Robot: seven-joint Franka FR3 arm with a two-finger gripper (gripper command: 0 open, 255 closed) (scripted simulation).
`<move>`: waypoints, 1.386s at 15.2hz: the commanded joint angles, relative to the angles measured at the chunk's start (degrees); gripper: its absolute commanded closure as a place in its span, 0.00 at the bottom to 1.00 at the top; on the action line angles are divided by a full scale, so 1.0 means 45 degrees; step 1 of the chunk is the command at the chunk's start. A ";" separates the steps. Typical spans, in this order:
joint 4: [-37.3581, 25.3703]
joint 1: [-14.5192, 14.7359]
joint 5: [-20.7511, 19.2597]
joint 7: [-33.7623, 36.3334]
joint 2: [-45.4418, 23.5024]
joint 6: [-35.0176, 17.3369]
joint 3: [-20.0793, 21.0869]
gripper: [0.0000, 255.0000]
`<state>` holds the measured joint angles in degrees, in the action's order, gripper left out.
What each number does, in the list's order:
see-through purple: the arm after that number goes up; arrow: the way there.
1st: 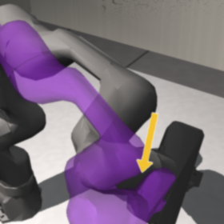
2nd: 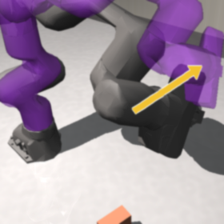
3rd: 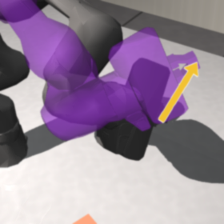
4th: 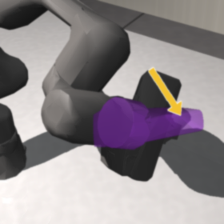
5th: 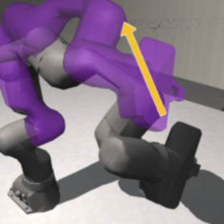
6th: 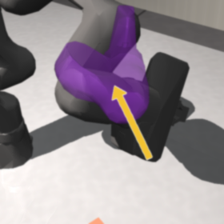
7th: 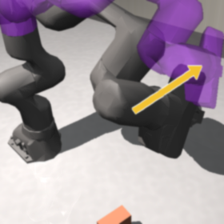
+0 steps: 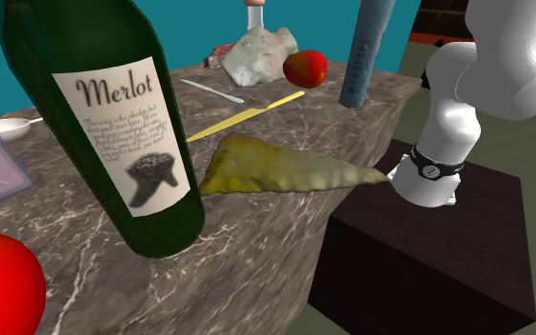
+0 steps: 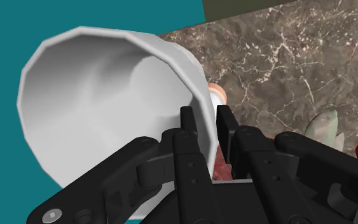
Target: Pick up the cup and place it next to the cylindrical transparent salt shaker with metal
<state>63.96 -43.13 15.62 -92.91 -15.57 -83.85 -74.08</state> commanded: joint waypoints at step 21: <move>0.6278 0.4825 -0.5907 0.3253 0.5079 -0.4593 -0.0287 1.00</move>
<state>91.15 -21.13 -10.10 -78.81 6.60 -103.65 -76.02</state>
